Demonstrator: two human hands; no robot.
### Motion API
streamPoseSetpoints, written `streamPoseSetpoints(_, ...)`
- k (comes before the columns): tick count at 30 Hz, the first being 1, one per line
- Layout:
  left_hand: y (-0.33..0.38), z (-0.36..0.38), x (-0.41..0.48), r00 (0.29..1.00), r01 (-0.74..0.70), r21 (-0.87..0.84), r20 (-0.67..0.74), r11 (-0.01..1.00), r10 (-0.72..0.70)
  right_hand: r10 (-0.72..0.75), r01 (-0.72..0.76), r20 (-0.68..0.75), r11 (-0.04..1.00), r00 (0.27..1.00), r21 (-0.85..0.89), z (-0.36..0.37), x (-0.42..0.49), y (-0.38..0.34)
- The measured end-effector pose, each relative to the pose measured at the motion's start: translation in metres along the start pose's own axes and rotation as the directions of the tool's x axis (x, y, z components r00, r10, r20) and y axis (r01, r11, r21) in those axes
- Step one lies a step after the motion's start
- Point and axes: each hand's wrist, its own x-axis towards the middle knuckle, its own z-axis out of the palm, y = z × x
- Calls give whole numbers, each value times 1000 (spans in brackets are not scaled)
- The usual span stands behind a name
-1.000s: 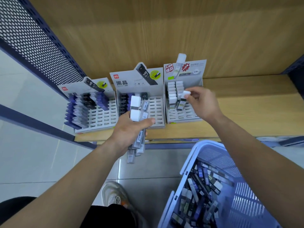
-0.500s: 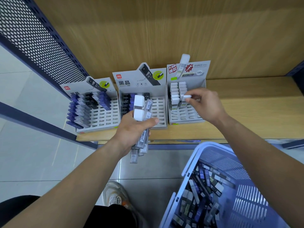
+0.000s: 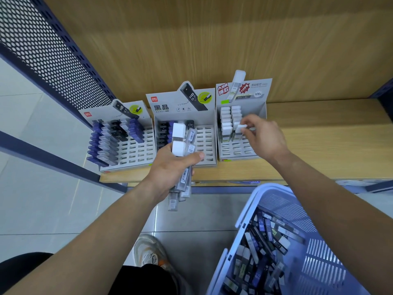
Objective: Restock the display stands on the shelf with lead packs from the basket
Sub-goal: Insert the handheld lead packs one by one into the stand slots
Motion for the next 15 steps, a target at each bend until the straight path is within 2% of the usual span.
streamPoseSetpoints(5, -1, 0, 3, 1000, -1, -15, 0, 1000, 1, -121, 110, -91, 987, 988, -118, 11, -4, -1)
streamPoseSetpoints(10, -1, 0, 3, 1000, -8, -26, 8, 1000, 8, -50, 45, -66, 997, 997, -68, 6, -7, -9)
streamPoseSetpoints(11, 0, 0, 3, 1000, -14, -31, 8, 999, 14, -12, 10, -78, 1000, 997, -26, 1, -11, -15)
streamPoseSetpoints(13, 4, 3, 4, 1000, -23, -40, 13, 999, 23, 81, -65, -91, 983, 993, 173, -10, -25, -35)
streamPoseSetpoints(15, 7, 7, 4, 999, -29, -45, 18, 999, 30, 163, -146, 3, 873, 987, 466, -20, -45, -64)
